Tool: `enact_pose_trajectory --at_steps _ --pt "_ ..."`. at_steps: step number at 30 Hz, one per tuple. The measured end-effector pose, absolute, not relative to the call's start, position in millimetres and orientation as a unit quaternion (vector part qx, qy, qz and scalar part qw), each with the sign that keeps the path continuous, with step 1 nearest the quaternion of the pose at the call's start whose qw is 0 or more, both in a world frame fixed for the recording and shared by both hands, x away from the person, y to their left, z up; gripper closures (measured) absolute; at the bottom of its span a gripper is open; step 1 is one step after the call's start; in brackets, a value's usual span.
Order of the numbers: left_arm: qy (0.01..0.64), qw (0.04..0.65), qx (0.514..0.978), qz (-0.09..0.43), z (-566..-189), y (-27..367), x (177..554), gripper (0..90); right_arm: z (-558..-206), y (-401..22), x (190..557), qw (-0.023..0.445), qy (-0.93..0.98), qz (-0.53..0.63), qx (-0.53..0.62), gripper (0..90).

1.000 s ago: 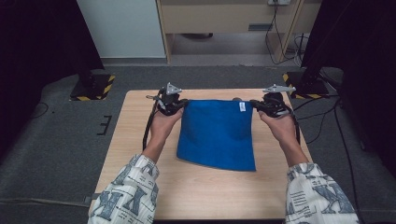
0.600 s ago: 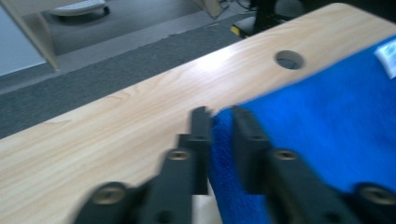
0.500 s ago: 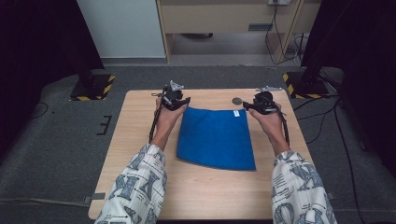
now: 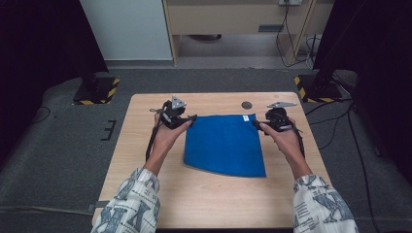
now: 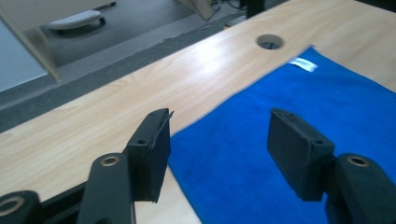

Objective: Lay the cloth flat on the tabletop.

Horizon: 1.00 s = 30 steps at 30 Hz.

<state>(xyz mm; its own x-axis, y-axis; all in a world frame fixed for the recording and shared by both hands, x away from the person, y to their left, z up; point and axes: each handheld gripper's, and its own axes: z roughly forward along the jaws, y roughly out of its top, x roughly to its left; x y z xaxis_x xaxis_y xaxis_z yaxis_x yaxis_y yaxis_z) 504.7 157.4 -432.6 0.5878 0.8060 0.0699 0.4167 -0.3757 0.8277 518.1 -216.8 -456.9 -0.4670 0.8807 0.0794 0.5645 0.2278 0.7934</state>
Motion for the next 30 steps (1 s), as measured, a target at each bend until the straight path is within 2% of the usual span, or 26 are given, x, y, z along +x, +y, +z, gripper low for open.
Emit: enact_pose_trajectory --at_steps 1,3,12,23,27,30 --pt "0.374 0.404 0.800 0.241 -435 158 493 38.0 -458 -216 508 0.195 0.763 0.399 0.470 38.1" --pt "0.370 0.415 0.797 0.238 -437 160 483 39.4 -459 -216 500 0.192 0.765 0.403 0.464 44.8" --pt "0.360 0.434 0.793 0.231 -456 182 435 43.4 -475 -216 458 0.181 0.775 0.417 0.440 64.1" --pt "0.362 0.440 0.795 0.207 -492 204 392 43.9 -493 -220 408 0.174 0.787 0.420 0.417 74.5" --pt "0.359 0.429 0.804 0.202 -503 207 386 42.6 -497 -224 397 0.167 0.786 0.427 0.414 74.7" --pt "0.355 0.419 0.813 0.193 -511 209 380 40.1 -503 -224 389 0.160 0.792 0.419 0.415 71.6"
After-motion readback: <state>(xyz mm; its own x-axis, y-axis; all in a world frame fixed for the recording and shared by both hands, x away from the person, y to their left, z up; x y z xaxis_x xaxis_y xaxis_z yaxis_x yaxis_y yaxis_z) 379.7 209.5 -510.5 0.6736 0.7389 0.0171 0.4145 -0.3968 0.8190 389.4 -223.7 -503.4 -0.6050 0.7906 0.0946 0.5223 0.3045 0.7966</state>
